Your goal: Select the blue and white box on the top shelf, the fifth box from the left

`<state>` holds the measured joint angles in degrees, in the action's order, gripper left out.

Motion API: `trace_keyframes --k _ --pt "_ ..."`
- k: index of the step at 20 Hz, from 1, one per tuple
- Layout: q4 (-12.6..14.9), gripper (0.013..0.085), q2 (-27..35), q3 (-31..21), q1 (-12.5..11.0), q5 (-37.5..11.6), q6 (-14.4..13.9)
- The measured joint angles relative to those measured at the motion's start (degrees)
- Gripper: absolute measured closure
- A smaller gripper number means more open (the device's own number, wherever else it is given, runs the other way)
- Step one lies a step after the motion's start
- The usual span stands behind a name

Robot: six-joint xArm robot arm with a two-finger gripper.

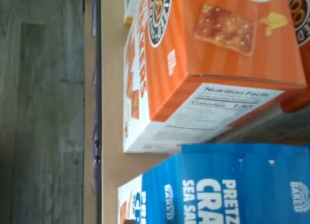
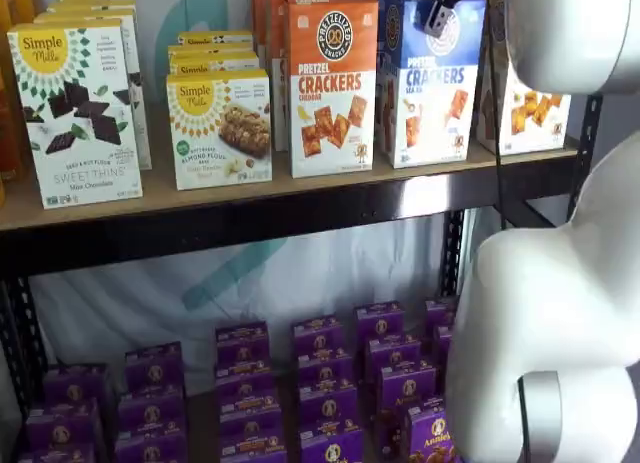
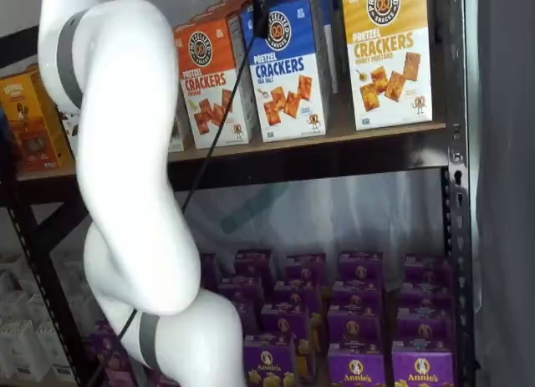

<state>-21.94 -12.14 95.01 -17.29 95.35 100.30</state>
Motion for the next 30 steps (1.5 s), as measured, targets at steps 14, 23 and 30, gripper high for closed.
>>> trace_keyframes --k 14,23,30 --pt "5.1 0.0130 1.4 2.1 2.3 2.8 -0.8" --pt "4.9 0.0210 0.6 1.1 2.3 2.1 -0.7" --pt "4.9 0.0330 0.1 0.5 2.0 1.8 -0.5"
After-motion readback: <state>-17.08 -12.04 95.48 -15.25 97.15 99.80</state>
